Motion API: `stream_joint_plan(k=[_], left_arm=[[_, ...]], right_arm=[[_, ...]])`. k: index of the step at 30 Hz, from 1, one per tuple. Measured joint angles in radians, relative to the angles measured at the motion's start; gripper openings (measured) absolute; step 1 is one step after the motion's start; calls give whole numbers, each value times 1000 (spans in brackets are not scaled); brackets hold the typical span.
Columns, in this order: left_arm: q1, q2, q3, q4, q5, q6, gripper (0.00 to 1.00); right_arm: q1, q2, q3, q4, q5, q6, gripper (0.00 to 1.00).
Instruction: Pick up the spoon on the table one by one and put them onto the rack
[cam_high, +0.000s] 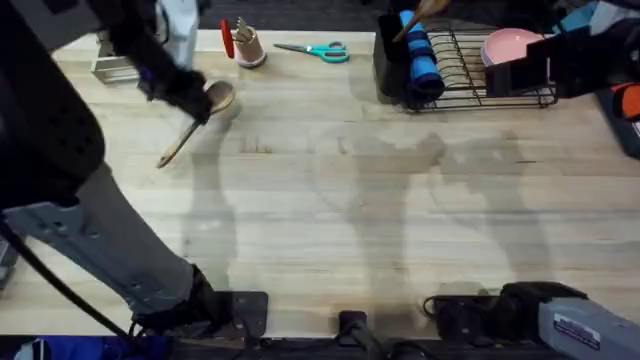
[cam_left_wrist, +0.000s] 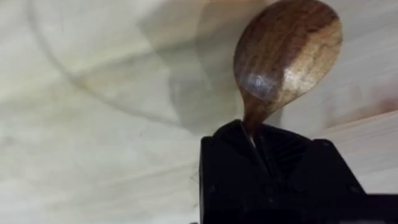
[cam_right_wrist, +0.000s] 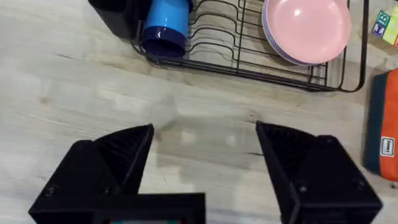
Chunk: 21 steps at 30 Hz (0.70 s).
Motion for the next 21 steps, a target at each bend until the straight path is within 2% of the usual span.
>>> stream_joint_plan(k=[8,16,21], left_arm=[[-184,0,95,18,58,-27,43],[-402,0,116,141,93,-95,43],[-494,0,116,223,107,-130,63]], right_arm=[[0,0,0,0,0,0,996],[0,0,0,0,0,0,996],[0,0,0,0,0,0,996]])
